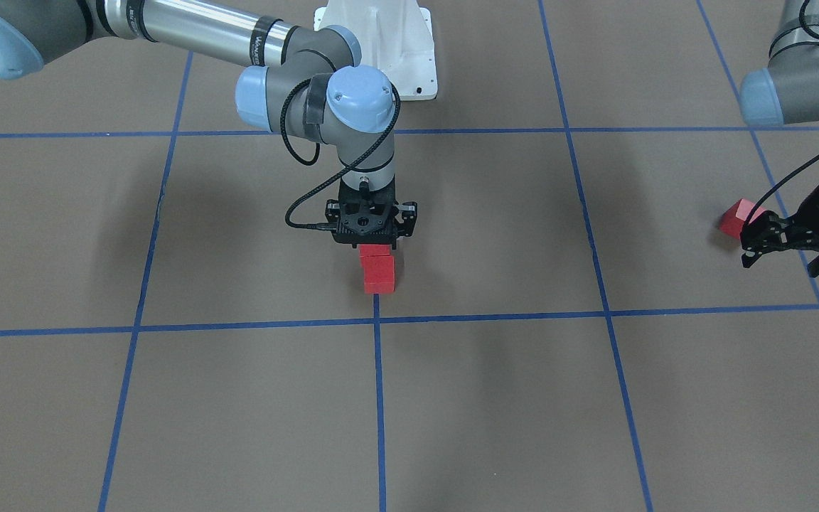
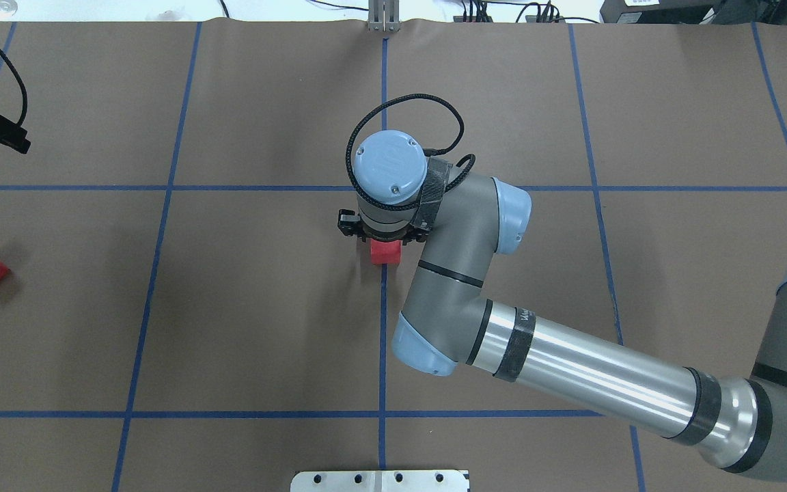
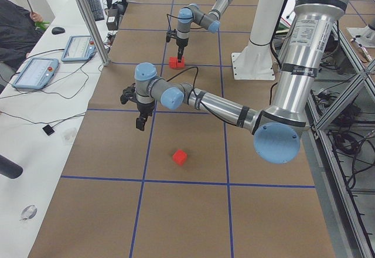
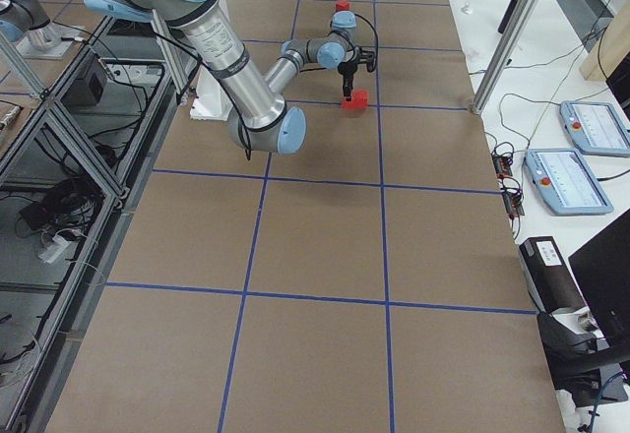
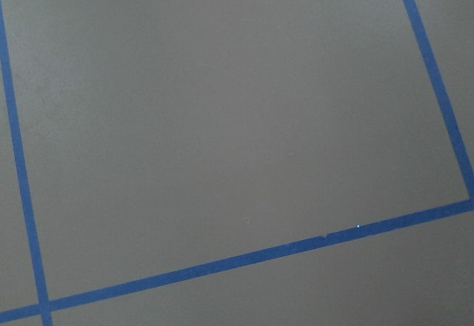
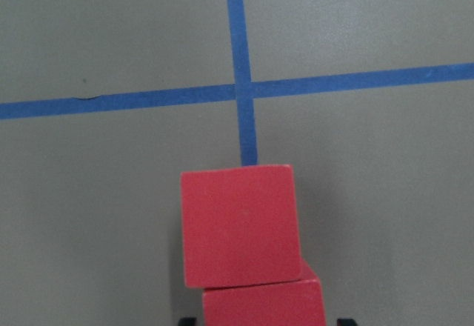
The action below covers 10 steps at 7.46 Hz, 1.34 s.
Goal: Form red blocks into L shape at center
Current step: 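Open the right gripper and lift it away from the cubes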
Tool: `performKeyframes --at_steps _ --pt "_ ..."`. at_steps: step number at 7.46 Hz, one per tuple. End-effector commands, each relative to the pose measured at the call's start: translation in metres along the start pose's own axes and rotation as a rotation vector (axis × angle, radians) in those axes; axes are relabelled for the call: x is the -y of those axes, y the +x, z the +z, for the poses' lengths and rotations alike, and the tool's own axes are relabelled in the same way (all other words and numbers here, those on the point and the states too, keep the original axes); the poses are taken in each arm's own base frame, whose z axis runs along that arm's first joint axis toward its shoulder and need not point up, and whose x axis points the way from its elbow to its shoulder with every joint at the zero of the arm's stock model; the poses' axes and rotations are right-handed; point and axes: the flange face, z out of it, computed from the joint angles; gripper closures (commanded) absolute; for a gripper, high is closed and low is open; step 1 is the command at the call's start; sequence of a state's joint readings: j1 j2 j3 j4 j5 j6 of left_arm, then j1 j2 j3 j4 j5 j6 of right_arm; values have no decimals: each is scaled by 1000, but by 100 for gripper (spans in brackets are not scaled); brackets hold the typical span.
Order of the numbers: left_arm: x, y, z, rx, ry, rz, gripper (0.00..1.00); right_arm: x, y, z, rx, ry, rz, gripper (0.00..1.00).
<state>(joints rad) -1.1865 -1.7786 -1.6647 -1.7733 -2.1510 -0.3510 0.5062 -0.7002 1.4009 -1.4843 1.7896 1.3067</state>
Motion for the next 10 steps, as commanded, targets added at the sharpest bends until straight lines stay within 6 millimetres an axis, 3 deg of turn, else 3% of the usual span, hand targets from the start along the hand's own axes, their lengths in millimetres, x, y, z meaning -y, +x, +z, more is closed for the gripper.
performKeyframes --at_steps 1,3,5,7,10 --pt "-8 -7 2 -3 5 3 0 18 6 -14 7 13 17 2" --pt "-39 -26 16 -18 -1 2 0 39 25 -47 8 13 28 1" --pt "-80 -52 30 -17 -4 -41 0 57 91 -77 -33 5 -54 1" --pt "-106 -63 34 -26 17 -153 0 70 141 -79 -40 -14 -124 1" --pt "-161 -89 48 -51 65 -260 0 71 155 -72 -55 -15 -122 1"
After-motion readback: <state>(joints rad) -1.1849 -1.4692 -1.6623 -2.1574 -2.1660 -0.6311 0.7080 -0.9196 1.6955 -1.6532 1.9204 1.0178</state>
